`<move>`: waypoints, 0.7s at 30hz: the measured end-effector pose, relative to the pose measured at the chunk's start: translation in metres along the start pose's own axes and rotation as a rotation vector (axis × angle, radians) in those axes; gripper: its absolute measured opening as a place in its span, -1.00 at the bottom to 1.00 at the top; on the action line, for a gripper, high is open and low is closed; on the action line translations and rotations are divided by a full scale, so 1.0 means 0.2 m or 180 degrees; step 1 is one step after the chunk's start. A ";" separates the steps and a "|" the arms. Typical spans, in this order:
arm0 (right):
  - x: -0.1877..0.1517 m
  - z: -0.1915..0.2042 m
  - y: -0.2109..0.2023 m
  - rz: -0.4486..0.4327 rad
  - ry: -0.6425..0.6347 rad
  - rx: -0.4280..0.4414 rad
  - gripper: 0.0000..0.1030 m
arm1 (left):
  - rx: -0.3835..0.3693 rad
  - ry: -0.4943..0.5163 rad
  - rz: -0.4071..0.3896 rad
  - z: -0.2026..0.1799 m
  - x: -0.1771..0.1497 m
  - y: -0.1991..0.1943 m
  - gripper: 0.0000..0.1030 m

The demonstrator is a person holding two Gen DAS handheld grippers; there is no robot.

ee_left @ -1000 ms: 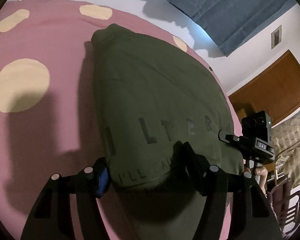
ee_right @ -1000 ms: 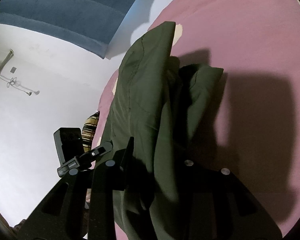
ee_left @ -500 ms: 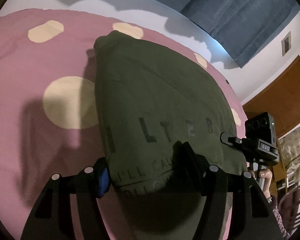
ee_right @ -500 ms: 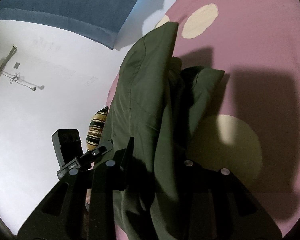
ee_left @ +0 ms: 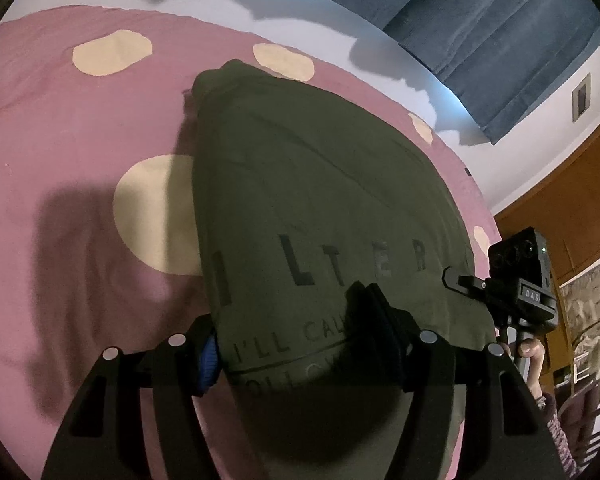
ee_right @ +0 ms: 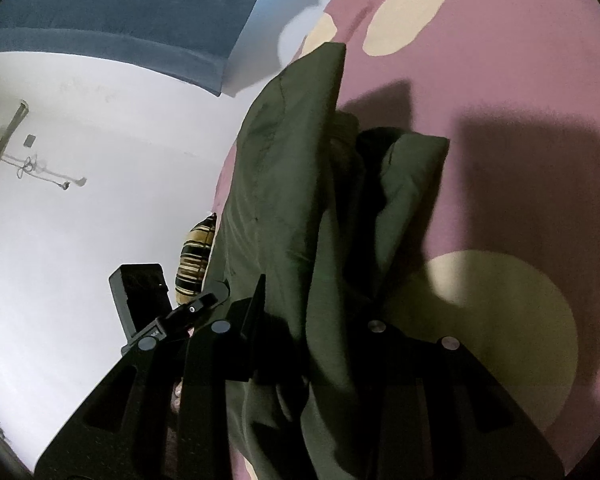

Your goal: Fold small clothes

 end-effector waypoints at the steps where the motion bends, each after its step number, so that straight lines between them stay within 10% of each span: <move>1: 0.00 -0.01 0.00 0.0010 0.0022 0.0009 -0.34 | -0.0019 -0.0016 0.0003 0.00 0.00 0.00 0.28; 9: -0.07 0.00 -0.14 -0.0032 0.0051 -0.0031 0.46 | -0.0095 0.0075 -0.0050 0.01 -0.06 -0.07 0.57; 21: -0.40 -0.02 -0.25 0.0040 -0.0209 -0.0340 0.65 | -0.0264 0.0105 -0.0039 -0.02 -0.32 -0.15 0.66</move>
Point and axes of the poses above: each gripper's, at about its wrist camera, not at the fingertips, and y roughly the way its jaws point, z to its left, x to its top, the point moved 10 cm from there along y, roughly the way its jaws point, and after that the axes turned 2 degrees about -z, right-handed, at the moved point
